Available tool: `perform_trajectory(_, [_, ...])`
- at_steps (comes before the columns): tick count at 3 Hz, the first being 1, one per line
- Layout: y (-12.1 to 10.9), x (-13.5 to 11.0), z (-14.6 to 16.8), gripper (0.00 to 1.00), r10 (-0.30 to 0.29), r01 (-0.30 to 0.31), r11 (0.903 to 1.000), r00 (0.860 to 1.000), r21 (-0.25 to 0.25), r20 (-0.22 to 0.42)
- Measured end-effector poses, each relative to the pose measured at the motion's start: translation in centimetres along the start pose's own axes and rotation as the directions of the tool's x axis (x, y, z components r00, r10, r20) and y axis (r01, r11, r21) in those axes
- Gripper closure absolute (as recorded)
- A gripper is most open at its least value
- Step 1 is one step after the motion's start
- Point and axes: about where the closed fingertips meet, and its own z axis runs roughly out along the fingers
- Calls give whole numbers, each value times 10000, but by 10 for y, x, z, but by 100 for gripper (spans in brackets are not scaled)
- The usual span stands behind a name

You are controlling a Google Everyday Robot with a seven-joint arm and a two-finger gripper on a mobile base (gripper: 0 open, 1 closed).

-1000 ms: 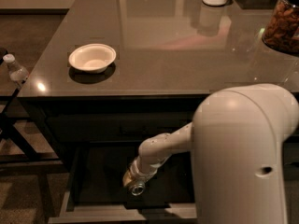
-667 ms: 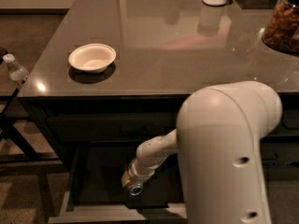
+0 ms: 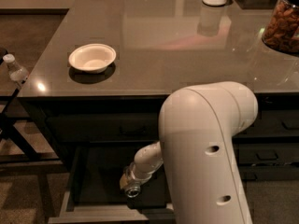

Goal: Place 7up can into middle drawer

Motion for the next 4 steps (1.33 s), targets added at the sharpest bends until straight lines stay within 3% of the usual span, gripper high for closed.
perform_trajectory(1, [0, -1, 3, 100, 47, -47, 10000, 10000, -33, 72])
perform_trajectory(2, [0, -1, 3, 82, 47, -47, 10000, 10000, -33, 72])
perform_trajectory(4, [0, -1, 3, 35, 47, -46, 10000, 10000, -33, 71])
